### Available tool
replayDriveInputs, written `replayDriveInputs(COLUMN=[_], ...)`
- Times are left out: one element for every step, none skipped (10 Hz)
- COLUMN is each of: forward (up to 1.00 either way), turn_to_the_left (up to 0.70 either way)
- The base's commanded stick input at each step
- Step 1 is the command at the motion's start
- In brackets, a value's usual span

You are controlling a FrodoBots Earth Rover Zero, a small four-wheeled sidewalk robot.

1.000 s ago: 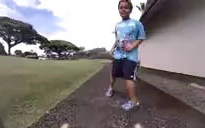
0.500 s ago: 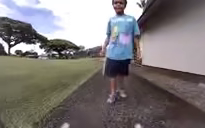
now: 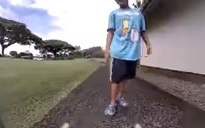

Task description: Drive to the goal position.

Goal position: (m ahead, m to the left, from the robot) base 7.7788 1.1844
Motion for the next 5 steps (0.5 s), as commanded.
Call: replayDriveInputs(forward=[0.00,0.00,0.00,0.00,0.00], turn_to_the_left=[0.00,0.00,0.00,0.00,0.00])
